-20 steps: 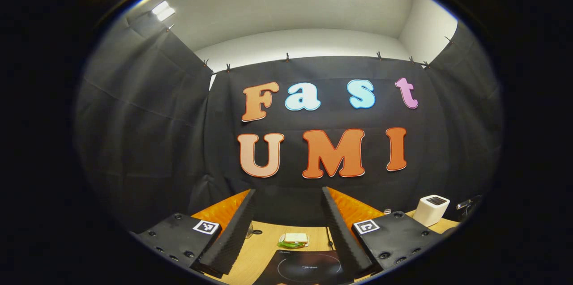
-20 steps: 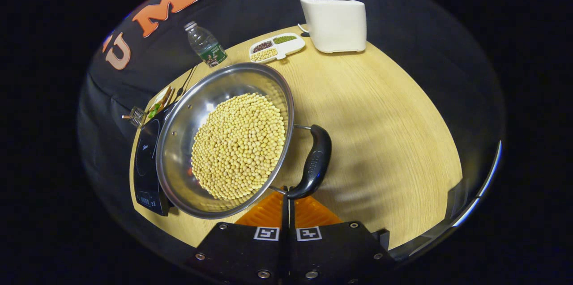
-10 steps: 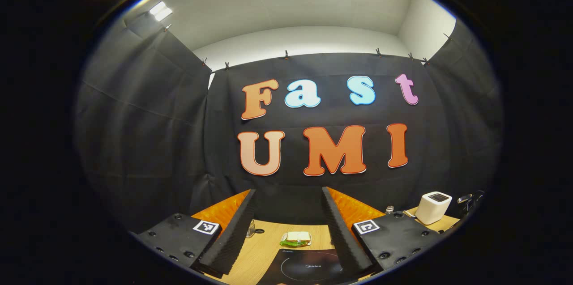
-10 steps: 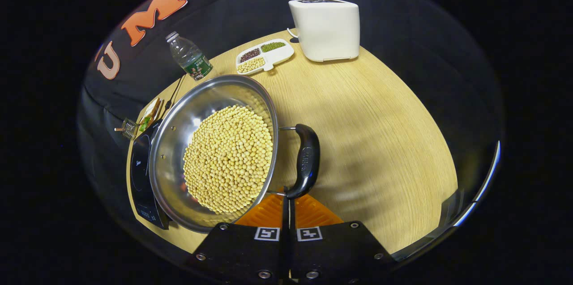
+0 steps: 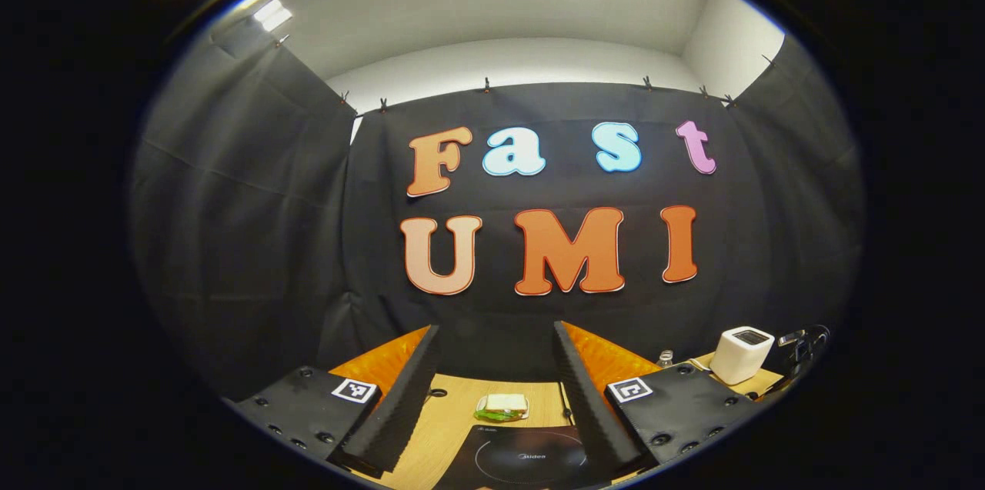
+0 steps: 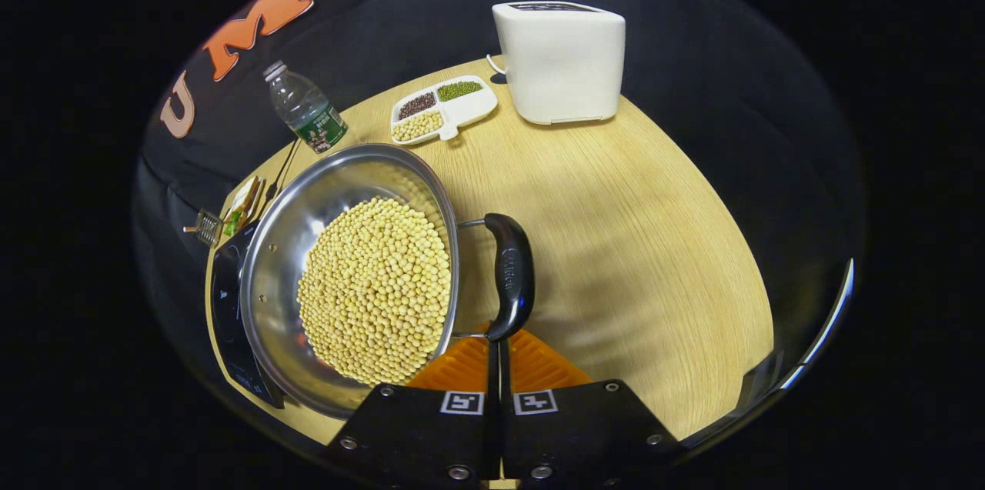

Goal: First push the handle of the pot to place it horizontally, then grasp the pot with both hands and set it on the induction cooktop.

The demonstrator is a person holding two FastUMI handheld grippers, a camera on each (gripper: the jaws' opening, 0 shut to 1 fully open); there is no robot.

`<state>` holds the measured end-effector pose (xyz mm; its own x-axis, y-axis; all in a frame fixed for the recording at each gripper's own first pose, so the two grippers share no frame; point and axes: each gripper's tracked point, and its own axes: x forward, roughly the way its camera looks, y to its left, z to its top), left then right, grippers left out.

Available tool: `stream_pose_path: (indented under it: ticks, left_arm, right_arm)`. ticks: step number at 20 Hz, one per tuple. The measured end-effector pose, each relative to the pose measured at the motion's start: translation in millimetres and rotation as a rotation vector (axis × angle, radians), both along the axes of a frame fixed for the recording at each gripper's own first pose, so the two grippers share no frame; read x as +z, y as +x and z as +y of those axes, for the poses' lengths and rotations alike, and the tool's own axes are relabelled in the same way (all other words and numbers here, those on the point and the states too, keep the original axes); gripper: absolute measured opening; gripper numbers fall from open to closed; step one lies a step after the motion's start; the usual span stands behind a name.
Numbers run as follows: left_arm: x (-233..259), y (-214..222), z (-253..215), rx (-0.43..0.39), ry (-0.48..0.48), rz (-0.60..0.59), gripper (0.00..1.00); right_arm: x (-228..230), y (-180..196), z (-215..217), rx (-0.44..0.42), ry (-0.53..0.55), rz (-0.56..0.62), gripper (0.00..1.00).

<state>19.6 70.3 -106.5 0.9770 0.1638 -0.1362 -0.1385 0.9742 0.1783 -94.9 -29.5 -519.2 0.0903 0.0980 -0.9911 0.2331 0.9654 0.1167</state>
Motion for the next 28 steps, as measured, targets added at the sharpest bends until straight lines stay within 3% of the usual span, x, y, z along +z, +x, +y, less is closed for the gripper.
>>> stream_pose_path:
  ticks: [19,25,28]
  left_arm:
    - [-86,26,-30,-0.035,-0.031,0.153,0.93]
    - [-144,24,-60,-0.099,-0.081,0.285,0.94]
    - [-179,23,-83,-0.138,-0.107,0.383,0.94]
  right_arm:
    - [-23,58,-18,-0.019,-0.053,-0.048,0.0]
    - [10,54,-20,0.024,-0.032,-0.095,0.02]
    - [31,64,-22,0.021,-0.022,-0.152,0.12]
